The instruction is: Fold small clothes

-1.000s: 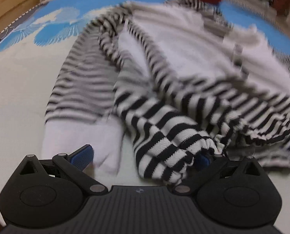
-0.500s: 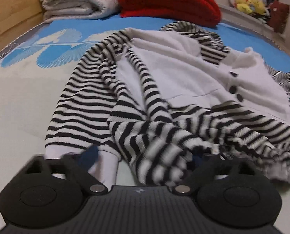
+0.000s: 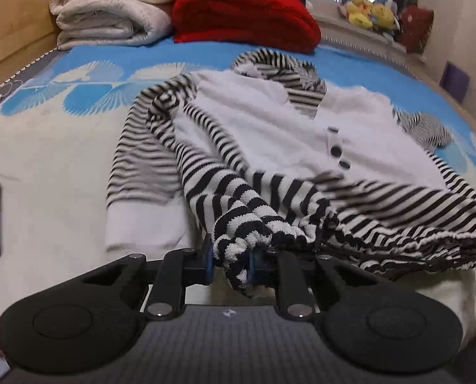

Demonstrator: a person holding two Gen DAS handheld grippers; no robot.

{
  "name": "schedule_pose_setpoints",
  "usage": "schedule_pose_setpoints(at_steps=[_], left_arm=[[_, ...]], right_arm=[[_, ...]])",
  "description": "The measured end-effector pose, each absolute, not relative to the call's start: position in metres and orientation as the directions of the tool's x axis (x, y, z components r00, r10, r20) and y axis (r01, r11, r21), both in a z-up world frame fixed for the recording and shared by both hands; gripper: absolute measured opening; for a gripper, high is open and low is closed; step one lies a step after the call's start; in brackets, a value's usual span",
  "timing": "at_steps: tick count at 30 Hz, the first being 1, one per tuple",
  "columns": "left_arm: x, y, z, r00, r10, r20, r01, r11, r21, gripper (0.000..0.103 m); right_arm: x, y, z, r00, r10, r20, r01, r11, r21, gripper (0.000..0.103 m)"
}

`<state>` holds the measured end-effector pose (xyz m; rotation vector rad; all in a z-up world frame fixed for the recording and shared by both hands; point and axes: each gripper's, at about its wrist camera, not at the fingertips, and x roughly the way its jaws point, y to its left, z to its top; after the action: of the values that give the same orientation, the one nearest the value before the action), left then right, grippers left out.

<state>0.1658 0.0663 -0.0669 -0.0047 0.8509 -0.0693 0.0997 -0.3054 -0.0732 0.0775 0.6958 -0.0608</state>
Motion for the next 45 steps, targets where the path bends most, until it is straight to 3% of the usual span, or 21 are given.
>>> schedule_pose_setpoints(at_steps=[8, 11, 12, 13, 17, 21, 24, 25, 26, 27, 28, 29, 30, 31, 34, 37, 39, 42, 43, 44, 45], left_arm=[[0.114, 0.092, -0.096, 0.549, -0.098, -0.830, 0.053, 0.995, -0.082, 0.023], [0.101, 0.104, -0.088, 0.578, -0.155, -0.801, 0.057, 0.987, -0.150, 0.058], [0.098, 0.107, -0.084, 0.595, -0.165, -0.787, 0.057, 0.985, -0.164, 0.074], [0.095, 0.109, -0.080, 0.614, -0.169, -0.771, 0.055, 0.984, -0.172, 0.082], [0.096, 0.110, -0.061, 0.665, -0.231, -0.710, 0.090, 0.969, -0.230, 0.085], [0.114, 0.097, -0.053, 0.667, -0.227, -0.710, 0.074, 0.968, -0.240, 0.103], [0.147, 0.085, -0.075, 0.595, -0.181, -0.783, 0.007, 0.975, -0.220, 0.102], [0.156, 0.081, -0.086, 0.559, -0.177, -0.810, 0.001, 0.977, -0.213, 0.094], [0.162, 0.078, -0.095, 0.527, -0.167, -0.833, -0.002, 0.980, -0.197, 0.083], [0.165, 0.074, -0.104, 0.492, -0.157, -0.856, 0.008, 0.984, -0.176, 0.055], [0.164, 0.071, -0.110, 0.486, -0.137, -0.863, 0.022, 0.989, -0.145, 0.048], [0.160, 0.069, -0.109, 0.508, -0.111, -0.854, 0.032, 0.993, -0.110, 0.042], [0.154, 0.064, -0.104, 0.521, -0.056, -0.852, 0.059, 0.998, -0.029, 0.024], [0.149, 0.062, -0.101, 0.530, -0.007, -0.848, 0.073, 0.997, 0.037, 0.024], [0.141, 0.087, -0.098, 0.510, -0.021, -0.860, 0.071, 0.997, 0.018, 0.027], [0.145, 0.106, -0.097, 0.499, -0.030, -0.866, 0.024, 1.000, -0.021, 0.049], [0.153, 0.113, -0.085, 0.517, -0.027, -0.856, -0.015, 0.999, -0.041, 0.061], [0.158, 0.127, -0.056, 0.597, -0.023, -0.802, -0.046, 0.997, -0.063, 0.078], [0.160, 0.134, -0.046, 0.624, -0.009, -0.781, -0.068, 0.996, -0.066, 0.088], [0.165, 0.141, -0.038, 0.649, 0.020, -0.761, -0.097, 0.994, -0.056, 0.089], [0.176, 0.149, -0.031, 0.663, 0.066, -0.746, -0.127, 0.992, -0.026, 0.089]], right_arm=[[0.056, -0.289, -0.101, 0.613, 0.003, -0.790, 0.012, 1.000, 0.014, 0.017], [0.052, -0.293, -0.092, 0.599, 0.002, -0.800, 0.026, 0.999, 0.022, 0.035], [0.048, -0.292, -0.086, 0.597, -0.002, -0.803, 0.027, 0.999, 0.018, 0.051], [0.043, -0.293, -0.080, 0.605, 0.011, -0.796, 0.014, 1.000, 0.025, 0.059], [0.013, -0.296, -0.052, 0.697, 0.126, -0.706, -0.067, 0.992, 0.111, 0.075], [0.027, -0.308, -0.038, 0.721, 0.179, -0.669, -0.049, 0.977, 0.209, 0.079], [0.060, -0.317, -0.048, 0.735, 0.087, -0.673, 0.099, 0.967, 0.233, 0.079], [0.073, -0.322, -0.057, 0.738, 0.031, -0.674, 0.174, 0.956, 0.235, 0.079], [0.086, -0.326, -0.067, 0.723, -0.014, -0.691, 0.237, 0.944, 0.230, 0.079], [0.100, -0.328, -0.080, 0.692, -0.023, -0.721, 0.266, 0.937, 0.225, 0.077], [0.109, -0.329, -0.092, 0.659, 0.012, -0.752, 0.246, 0.941, 0.231, 0.060], [0.115, -0.327, -0.106, 0.613, 0.076, -0.787, 0.199, 0.948, 0.247, 0.026], [0.115, -0.324, -0.116, 0.572, 0.106, -0.813, 0.165, 0.956, 0.241, 0.020], [0.110, -0.322, -0.117, 0.572, 0.087, -0.816, 0.141, 0.969, 0.202, 0.017], [0.095, -0.315, -0.096, 0.626, 0.001, -0.780, 0.084, 0.994, 0.068, 0.004], [0.099, -0.324, -0.102, 0.610, -0.097, -0.786, 0.095, 0.994, -0.050, 0.003], [0.105, -0.327, -0.113, 0.570, -0.063, -0.819, 0.113, 0.994, 0.002, 0.003], [0.107, -0.327, -0.094, 0.620, -0.064, -0.782, 0.158, 0.987, 0.044, 0.023], [0.105, -0.326, -0.085, 0.650, -0.090, -0.754, 0.179, 0.983, 0.037, 0.043], [0.107, -0.326, -0.076, 0.680, -0.114, -0.725, 0.193, 0.981, 0.027, 0.060], [0.109, -0.323, -0.065, 0.714, -0.138, -0.686, 0.205, 0.979, 0.016, 0.064]])
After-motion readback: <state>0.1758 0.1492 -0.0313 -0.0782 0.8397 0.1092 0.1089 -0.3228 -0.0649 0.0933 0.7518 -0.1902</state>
